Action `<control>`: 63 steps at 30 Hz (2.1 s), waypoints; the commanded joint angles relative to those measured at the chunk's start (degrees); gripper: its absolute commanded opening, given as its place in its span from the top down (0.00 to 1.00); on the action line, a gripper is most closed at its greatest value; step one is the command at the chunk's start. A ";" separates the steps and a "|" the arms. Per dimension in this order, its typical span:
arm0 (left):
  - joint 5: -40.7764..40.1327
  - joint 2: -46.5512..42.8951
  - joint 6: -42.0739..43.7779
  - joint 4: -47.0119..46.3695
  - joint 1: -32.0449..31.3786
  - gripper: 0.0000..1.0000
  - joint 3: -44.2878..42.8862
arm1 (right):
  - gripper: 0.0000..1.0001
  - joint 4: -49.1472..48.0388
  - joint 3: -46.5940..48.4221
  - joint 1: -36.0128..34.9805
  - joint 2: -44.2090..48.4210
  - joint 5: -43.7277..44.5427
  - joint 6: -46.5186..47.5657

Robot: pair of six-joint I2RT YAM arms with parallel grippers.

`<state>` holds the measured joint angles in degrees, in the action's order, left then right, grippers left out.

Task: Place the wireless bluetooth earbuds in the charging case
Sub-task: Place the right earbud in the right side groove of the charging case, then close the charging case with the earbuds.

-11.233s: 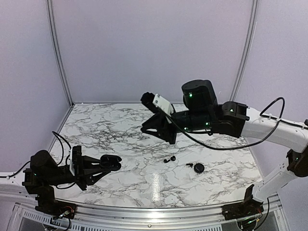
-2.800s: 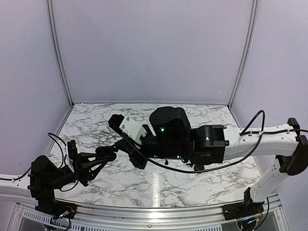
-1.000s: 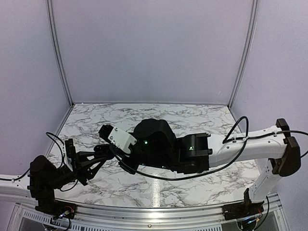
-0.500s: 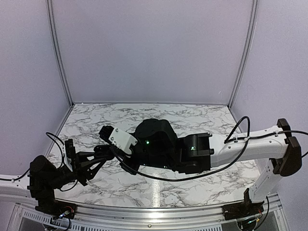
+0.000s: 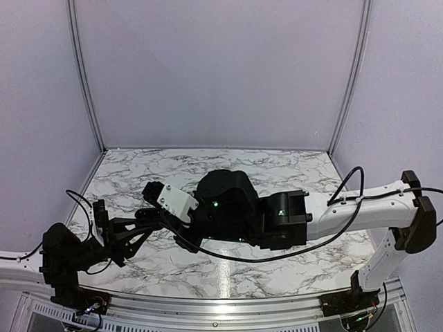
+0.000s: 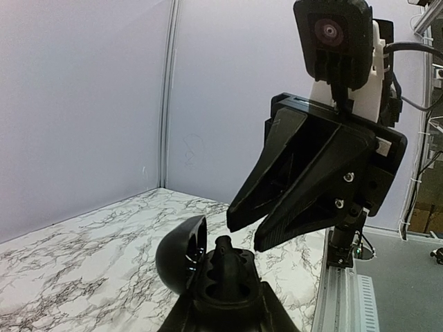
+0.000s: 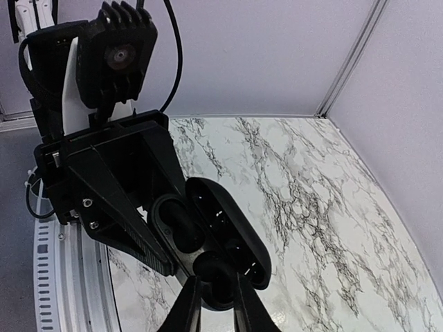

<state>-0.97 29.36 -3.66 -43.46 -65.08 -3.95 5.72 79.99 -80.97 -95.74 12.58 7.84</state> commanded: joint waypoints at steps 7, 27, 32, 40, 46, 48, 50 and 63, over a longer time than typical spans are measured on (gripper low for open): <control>0.80 0.06 -0.16 -2.27 0.39 1.00 -0.95 | 0.74 -1.34 -0.28 -0.56 5.21 -3.01 1.33; 11.58 2.18 -0.47 -0.75 0.72 1.00 -3.33 | 0.27 0.09 -2.38 11.36 5.69 -40.53 -2.28; 12.07 2.27 -0.66 -0.75 0.72 1.00 -3.52 | 0.25 0.06 -1.67 11.36 3.30 -42.16 -1.97; 10.14 3.03 -1.46 -0.75 0.74 1.00 -3.88 | 0.31 2.00 0.19 10.35 1.77 -44.14 0.63; 5.40 2.32 -2.59 -0.75 0.74 1.00 -3.88 | 0.41 4.87 -0.08 6.80 2.30 -39.52 4.98; 4.58 2.05 -2.90 -0.75 0.83 1.00 -3.88 | 0.45 5.96 0.06 5.94 2.02 -37.58 6.04; 4.15 1.91 -3.43 -0.75 0.91 1.00 -3.88 | 0.47 7.09 0.44 5.38 1.48 -36.32 6.81; -5.82 6.55 -9.82 1.45 2.48 1.00 -4.61 | 0.36 0.10 -8.04 14.16 9.99 -29.52 -1.07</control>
<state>2.98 33.80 -9.13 -42.57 -64.10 -5.78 8.47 74.98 -70.61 -91.77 -20.16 10.79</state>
